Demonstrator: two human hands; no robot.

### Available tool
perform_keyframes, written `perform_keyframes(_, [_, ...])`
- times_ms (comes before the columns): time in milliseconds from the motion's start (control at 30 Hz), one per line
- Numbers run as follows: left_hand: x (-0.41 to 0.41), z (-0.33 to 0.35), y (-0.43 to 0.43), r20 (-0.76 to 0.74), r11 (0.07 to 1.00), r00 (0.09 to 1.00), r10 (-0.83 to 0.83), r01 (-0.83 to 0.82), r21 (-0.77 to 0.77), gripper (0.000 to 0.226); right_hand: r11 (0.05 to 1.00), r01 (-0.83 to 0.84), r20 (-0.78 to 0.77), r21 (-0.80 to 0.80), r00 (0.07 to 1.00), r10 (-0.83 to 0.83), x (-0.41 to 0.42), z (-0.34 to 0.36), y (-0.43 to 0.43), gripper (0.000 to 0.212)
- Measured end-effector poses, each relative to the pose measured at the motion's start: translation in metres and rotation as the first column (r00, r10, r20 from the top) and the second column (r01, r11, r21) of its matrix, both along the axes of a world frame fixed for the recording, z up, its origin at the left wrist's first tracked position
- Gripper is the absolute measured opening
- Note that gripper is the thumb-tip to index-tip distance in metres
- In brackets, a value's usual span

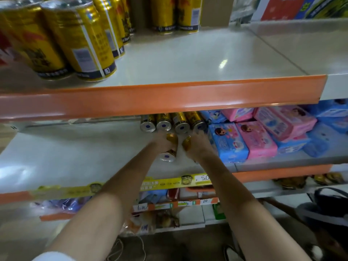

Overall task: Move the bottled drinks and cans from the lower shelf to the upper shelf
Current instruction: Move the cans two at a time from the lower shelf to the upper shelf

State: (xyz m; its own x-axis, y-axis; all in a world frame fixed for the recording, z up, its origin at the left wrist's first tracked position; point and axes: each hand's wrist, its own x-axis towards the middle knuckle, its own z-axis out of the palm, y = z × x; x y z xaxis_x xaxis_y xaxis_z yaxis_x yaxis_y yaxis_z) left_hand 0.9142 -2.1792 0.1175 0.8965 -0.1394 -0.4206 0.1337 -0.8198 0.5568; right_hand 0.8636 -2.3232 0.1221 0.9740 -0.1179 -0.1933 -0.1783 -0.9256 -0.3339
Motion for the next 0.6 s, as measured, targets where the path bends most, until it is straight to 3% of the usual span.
perform_keyframes(67, [-0.005, 0.004, 0.010, -0.064, 0.999, 0.998, -0.029, 0.031, 0.028, 0.020, 1.000, -0.020, -0.010, -0.024, 1.000, 0.020, 0.001, 0.000, 0.009, 0.074])
perform_keyframes(167, [-0.010, -0.001, 0.028, -0.154, 1.000, 0.988, 0.004, -0.006, -0.012, 0.048, 0.993, -0.018, -0.026, -0.112, 1.000, 0.015, 0.003, -0.002, 0.016, 0.076])
perform_keyframes(267, [-0.014, -0.013, 0.044, -0.128, 0.992, 0.992, -0.015, -0.001, -0.126, 0.065, 0.980, 0.002, -0.035, -0.197, 0.999, -0.009, 0.000, -0.012, 0.013, 0.080])
perform_keyframes(400, [-0.026, -0.023, 0.070, 0.082, 0.934, 0.997, -0.009, 0.037, -0.356, 0.093, 0.993, 0.084, 0.021, -0.088, 0.996, -0.082, 0.001, -0.025, 0.010, 0.085])
perform_keyframes(500, [-0.037, -0.037, 0.092, 0.293, 0.934, 0.956, 0.033, 0.075, -0.349, 0.095, 0.993, 0.063, -0.021, -0.101, 0.998, -0.065, 0.005, -0.027, 0.012, 0.089])
perform_keyframes(600, [-0.044, -0.051, 0.101, 0.430, 0.951, 0.901, 0.059, 0.081, -0.299, 0.083, 0.995, 0.029, -0.014, -0.098, 0.999, -0.031, 0.008, -0.026, 0.011, 0.087])
